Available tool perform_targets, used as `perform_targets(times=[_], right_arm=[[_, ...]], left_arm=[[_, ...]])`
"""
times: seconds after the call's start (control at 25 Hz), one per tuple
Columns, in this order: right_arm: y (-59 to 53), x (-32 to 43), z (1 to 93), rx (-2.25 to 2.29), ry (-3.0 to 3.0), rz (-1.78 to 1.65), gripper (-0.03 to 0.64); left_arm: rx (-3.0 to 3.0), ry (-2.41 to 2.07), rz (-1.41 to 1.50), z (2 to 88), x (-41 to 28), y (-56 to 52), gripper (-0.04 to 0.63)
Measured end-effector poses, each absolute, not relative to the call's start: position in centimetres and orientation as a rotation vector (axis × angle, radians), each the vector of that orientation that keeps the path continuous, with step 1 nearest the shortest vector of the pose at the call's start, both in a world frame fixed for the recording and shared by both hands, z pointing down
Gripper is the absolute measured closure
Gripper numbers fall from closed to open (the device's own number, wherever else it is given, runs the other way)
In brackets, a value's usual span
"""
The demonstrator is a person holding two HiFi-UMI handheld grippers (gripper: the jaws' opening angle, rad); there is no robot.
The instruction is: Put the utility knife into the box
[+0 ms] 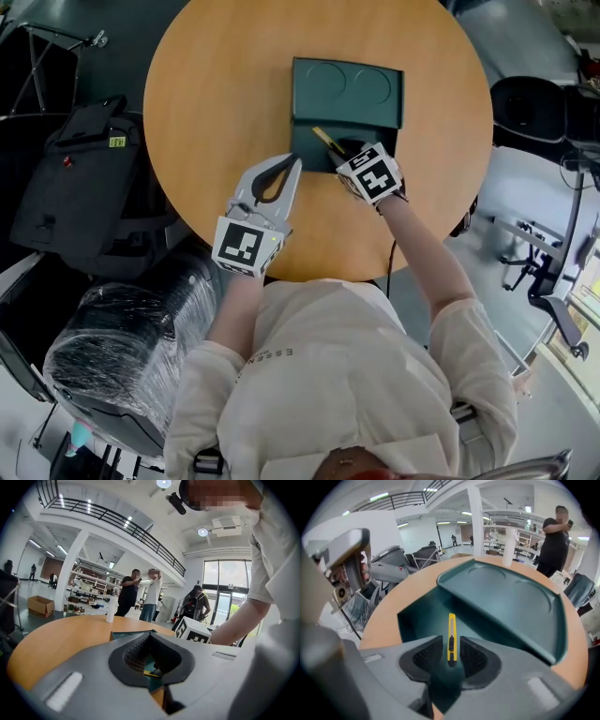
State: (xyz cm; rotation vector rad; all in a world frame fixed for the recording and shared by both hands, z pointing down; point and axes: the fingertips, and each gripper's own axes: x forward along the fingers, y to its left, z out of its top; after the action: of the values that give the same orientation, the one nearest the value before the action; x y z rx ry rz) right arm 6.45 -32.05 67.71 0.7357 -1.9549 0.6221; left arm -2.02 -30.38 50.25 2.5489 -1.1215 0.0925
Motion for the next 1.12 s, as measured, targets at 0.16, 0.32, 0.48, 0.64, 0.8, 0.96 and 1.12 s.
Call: perform_targets(times=[0.16,0.32,0.48,0.64,0.8,0.96,1.12], right_arm=[[-33.1,7.7,61.6,0.957,-2.108,0.626,0.522],[-32.2,9.2,54.7,1.170,-2.283,0.517,0.594],[-30.4,10.0,48.6,1.318,-2.448,0.347,0.624],[-27.9,10.8,44.5,1.375,-2.578,0.230,0.624],[-25.2,12.1,42.3,1.404,-2.629,0.167,0.624],[-23.1,13.4,41.4,1.434,-2.630,0.108,0.624],[-21.3,13.9,42.0,1.420,-2.636,0.159,0.624]], left_arm=[[2.603,-1.141,0.130,48.8,-1.7,-30.1,0.580],[2.664,-1.173,0.143,46.2,-1.4,-29.6,0.580],[2.718,-1.183,0.091,43.1,-0.2,-28.6,0.580],[2.744,-1.199,0.031,40.2,0.6,-26.8,0.580],[2.758,-1.281,0.031,38.4,0.4,-24.3,0.580],[2.770,-1.338,0.032,37.9,0.8,-22.0,0.580],[2.808,-1.326,0.093,38.7,1.8,-19.5,0.579]])
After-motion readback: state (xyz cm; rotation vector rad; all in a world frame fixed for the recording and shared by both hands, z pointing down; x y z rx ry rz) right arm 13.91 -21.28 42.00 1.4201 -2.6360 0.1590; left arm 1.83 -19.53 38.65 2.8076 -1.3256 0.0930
